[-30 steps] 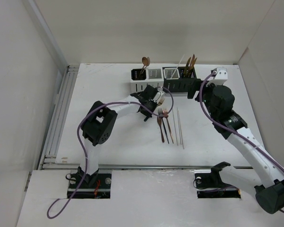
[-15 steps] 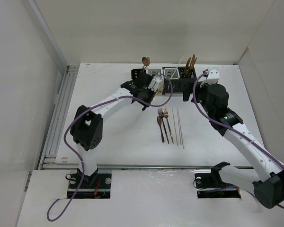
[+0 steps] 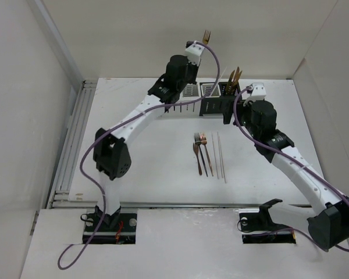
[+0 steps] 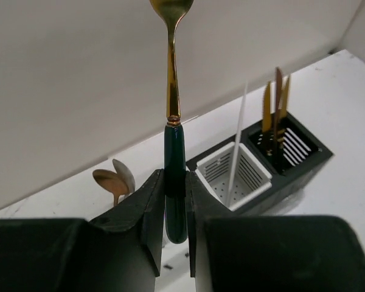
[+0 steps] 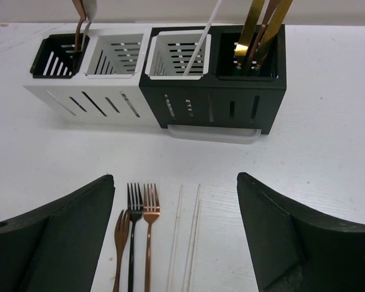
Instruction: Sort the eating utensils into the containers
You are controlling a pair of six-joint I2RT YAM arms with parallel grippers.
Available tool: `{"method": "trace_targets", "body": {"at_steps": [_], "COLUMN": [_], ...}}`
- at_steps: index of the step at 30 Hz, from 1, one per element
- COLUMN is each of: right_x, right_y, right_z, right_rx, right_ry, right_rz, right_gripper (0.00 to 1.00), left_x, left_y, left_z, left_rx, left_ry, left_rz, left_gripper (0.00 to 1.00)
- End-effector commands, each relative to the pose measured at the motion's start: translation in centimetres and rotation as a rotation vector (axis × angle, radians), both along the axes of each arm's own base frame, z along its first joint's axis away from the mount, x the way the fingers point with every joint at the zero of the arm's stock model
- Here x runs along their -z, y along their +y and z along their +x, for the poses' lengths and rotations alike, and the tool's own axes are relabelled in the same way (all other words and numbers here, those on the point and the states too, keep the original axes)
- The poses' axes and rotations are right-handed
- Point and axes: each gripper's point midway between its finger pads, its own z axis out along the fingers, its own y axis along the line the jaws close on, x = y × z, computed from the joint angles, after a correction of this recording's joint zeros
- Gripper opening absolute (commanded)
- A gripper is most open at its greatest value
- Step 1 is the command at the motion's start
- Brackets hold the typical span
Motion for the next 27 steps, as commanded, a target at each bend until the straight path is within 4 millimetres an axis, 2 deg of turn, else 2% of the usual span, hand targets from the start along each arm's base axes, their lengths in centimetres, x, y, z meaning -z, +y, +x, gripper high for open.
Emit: {"method": "trace_targets", "body": {"at_steps": [1,3,5,6,9,10,14,15,17,21,22,23,24,27], "right_x": [-3.3,-3.3,-3.7,-3.7,-3.0,-3.0,-2.6,-2.6,-2.3,-1.4,-1.6,-0.8,-1.3,-1.2], "right_y": [-0.1,-0.5,-0.9,-1.0,-1.4,-1.4,-1.6,-1.6,-1.6,-2.2,-2.3,-2.3,-2.4,-2.7], "right_z": [0.7,0.8,0.8,0.8,0.7,0.7,0.5,0.5,0.4,-0.1,-0.3,-0.5,-0.8,-1.3], "right_rx": [0.009,0.017,0.027,0.025,0.034,0.034,0.043,0.043,0.043,0.054,0.054,0.057,0.057,0.071], "right_ry": [-0.083,-0.085,-0.093,-0.095,-0.070,-0.070,-0.052,-0.052,-0.043,0.000,0.000,0.023,0.010,0.018], "right_rz": [0.037,0.028,0.031,0.021,0.010,0.010,0.001,0.001,-0.003,-0.009,-0.009,-0.008,-0.003,0.010], "right_gripper": [0.86,0.86,0.86,0.86,0.86,0.86,0.86,0.86,0.86,0.86,0.86,0.86,0.86,0.86], "left_x": [-0.1,0.9,0.5,1.9,1.7,2.4,7.8,9.8,11.8,14.7,14.7,14.7,15.4,15.6], "left_y": [-0.2,-0.6,-0.5,-0.1,0.5,1.2,0.3,0.4,0.0,-0.9,-0.9,-0.9,-1.0,-0.9], "left_z": [4.2,5.9,6.8,7.7,8.5,8.8,8.0,7.8,7.5,7.4,7.4,7.4,7.5,7.4], "left_rx": [-0.095,-0.113,-0.142,-0.162,-0.183,-0.196,-0.128,-0.128,-0.103,-0.062,-0.062,-0.062,-0.065,-0.065], "left_ry": [-0.068,-0.087,-0.115,-0.104,-0.117,-0.092,0.014,0.040,0.068,0.117,0.117,0.117,0.132,0.140], "left_rz": [-0.072,-0.085,-0.105,-0.095,-0.103,-0.096,-0.038,-0.018,-0.003,0.009,0.009,0.009,0.003,0.009], "left_gripper": [0.00,0.00,0.00,0.00,0.00,0.00,0.00,0.00,0.00,0.00,0.00,0.00,0.00,0.00]}}
